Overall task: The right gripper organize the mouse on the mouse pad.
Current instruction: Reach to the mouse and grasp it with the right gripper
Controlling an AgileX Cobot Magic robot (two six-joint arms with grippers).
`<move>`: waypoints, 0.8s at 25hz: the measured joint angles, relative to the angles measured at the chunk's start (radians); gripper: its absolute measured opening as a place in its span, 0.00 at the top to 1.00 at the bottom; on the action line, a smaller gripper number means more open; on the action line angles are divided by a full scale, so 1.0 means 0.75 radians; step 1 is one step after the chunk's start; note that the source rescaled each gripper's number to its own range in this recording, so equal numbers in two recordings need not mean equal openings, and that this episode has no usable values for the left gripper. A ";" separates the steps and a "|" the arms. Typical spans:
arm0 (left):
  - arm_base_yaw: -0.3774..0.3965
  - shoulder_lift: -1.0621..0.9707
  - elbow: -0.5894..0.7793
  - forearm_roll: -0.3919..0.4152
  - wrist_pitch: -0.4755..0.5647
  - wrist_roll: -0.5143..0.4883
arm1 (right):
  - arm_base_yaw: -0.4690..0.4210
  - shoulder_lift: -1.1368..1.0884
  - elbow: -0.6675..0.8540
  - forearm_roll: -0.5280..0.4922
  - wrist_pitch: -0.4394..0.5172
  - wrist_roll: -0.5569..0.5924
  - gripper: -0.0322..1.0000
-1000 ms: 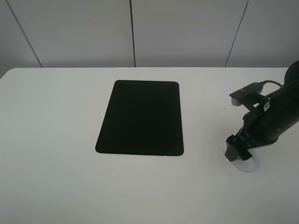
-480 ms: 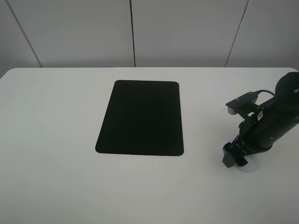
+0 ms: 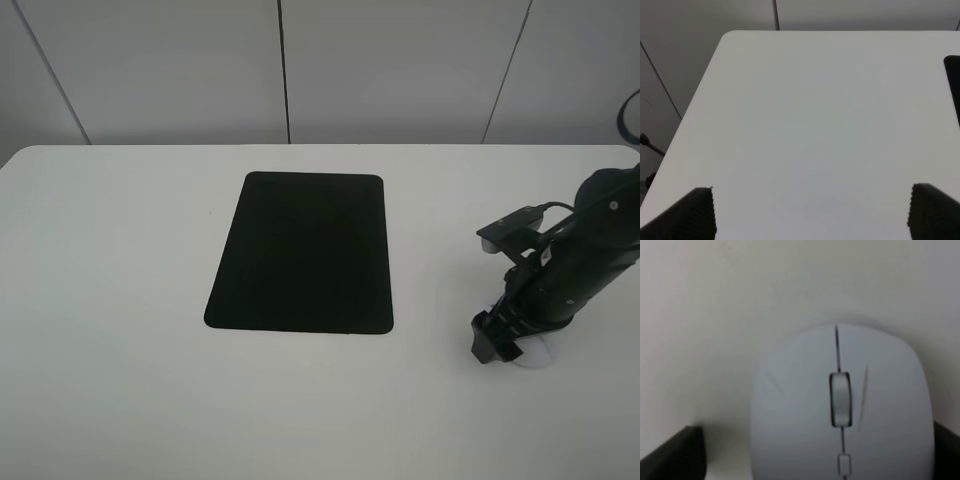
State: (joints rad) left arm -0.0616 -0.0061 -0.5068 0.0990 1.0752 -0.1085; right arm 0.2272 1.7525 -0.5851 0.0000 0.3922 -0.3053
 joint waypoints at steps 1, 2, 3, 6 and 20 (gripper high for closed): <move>0.000 0.000 0.000 0.000 0.000 0.000 | 0.000 0.004 0.000 0.000 0.000 0.000 0.00; 0.000 0.000 0.000 0.000 0.000 0.000 | 0.000 0.004 -0.001 0.000 0.000 0.000 0.00; 0.000 0.000 0.000 0.000 0.000 0.000 | 0.000 0.006 -0.001 0.010 -0.001 0.000 0.00; 0.000 0.000 0.000 0.000 0.000 0.000 | 0.000 0.014 -0.001 0.014 -0.004 0.000 0.00; 0.000 0.000 0.000 0.000 0.000 0.000 | 0.000 0.015 -0.001 0.010 -0.028 0.000 0.97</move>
State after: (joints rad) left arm -0.0616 -0.0061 -0.5068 0.0990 1.0752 -0.1085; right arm 0.2272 1.7638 -0.5861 0.0074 0.3710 -0.3053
